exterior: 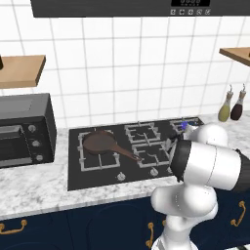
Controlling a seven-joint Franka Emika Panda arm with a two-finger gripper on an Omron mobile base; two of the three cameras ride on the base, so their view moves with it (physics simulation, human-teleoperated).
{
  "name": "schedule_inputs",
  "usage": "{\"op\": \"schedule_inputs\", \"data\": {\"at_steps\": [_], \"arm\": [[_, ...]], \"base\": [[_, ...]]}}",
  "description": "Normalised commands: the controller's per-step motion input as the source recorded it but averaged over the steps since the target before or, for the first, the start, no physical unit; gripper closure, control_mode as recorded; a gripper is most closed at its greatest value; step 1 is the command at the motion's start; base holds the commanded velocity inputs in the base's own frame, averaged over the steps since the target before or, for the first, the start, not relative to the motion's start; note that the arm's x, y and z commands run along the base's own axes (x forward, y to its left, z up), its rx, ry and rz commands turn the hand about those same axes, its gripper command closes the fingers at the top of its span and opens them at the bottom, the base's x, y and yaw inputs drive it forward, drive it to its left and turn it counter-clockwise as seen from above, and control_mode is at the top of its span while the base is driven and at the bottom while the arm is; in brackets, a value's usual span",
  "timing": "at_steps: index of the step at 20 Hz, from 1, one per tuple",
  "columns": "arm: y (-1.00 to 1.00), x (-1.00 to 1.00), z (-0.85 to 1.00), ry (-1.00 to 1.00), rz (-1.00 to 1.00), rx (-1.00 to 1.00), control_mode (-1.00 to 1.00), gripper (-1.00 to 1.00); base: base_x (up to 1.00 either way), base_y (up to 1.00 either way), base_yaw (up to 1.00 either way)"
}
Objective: Turn off the rear right burner of the stove.
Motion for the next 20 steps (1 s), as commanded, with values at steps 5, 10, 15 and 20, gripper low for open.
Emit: {"op": "schedule_inputs", "data": {"at_steps": [5, 10, 15, 20], "arm": [[0.00, -0.23, -0.02, 0.00, -0.97, 0.14, -1.00, 1.00], [0.00, -0.11, -0.08, 0.00, -1.00, 0.12, -1.00, 1.00], [0.09, -0.04, -0.10, 0.03, -0.55, 0.03, -1.00, 1.00], [0.00, 0.00, 0.00, 0.00, 0.00, 0.00, -1.00, 1.00]], "base": [[0.00, 0.00, 0.00], [0.00, 0.00, 0.00], [0.00, 0.00, 0.00], [0.00, 0.00, 0.00]]}}
